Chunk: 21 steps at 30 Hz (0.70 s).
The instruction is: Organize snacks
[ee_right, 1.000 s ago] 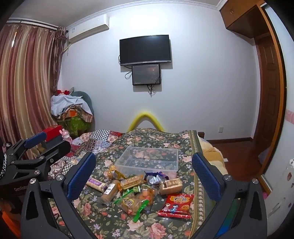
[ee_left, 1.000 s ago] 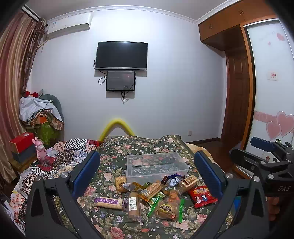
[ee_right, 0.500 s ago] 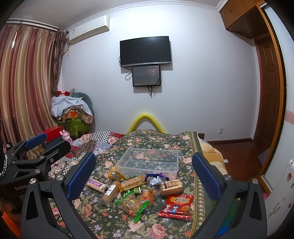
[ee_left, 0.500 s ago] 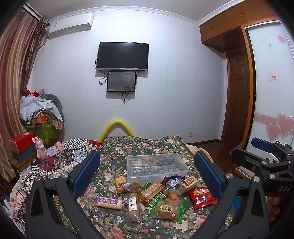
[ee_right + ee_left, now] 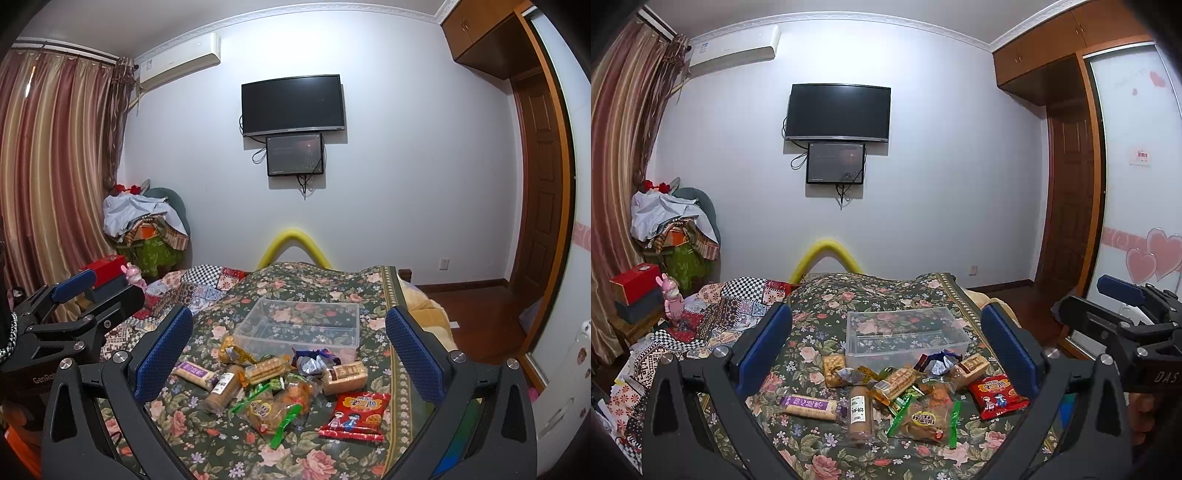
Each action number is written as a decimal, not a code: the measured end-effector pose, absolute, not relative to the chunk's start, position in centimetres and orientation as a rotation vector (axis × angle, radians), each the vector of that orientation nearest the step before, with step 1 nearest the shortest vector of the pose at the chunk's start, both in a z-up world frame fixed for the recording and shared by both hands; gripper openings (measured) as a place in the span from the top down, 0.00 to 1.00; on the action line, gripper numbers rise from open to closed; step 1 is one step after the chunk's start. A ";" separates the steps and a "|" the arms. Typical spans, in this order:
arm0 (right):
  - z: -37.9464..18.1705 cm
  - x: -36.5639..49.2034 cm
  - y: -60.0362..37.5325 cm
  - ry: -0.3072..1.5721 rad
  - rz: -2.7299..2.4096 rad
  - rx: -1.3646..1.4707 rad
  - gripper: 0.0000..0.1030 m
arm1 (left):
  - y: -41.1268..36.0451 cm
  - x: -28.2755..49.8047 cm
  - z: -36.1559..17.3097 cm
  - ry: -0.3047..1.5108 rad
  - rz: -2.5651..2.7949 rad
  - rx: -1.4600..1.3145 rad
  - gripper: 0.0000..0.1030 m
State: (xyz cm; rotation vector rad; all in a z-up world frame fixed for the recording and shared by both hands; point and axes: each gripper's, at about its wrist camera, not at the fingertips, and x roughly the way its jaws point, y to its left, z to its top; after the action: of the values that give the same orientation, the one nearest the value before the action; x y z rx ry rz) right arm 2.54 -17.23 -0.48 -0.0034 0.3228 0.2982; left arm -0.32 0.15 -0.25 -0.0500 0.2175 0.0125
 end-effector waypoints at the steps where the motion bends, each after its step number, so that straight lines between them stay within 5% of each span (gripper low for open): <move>1: -0.5 2.5 -17.2 0.323 0.299 -0.003 0.00 | 0.2 -0.3 -0.3 0.218 0.012 -0.051 0.00; 21: -0.6 2.5 -17.3 0.314 0.304 0.003 0.00 | 0.3 -0.4 -0.2 0.218 0.010 -0.053 0.00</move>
State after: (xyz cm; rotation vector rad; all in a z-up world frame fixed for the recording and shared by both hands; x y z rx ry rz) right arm 2.49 -17.33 -0.62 0.0030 0.3137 0.3036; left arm -0.41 0.26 -0.24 -0.0534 0.2177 0.0103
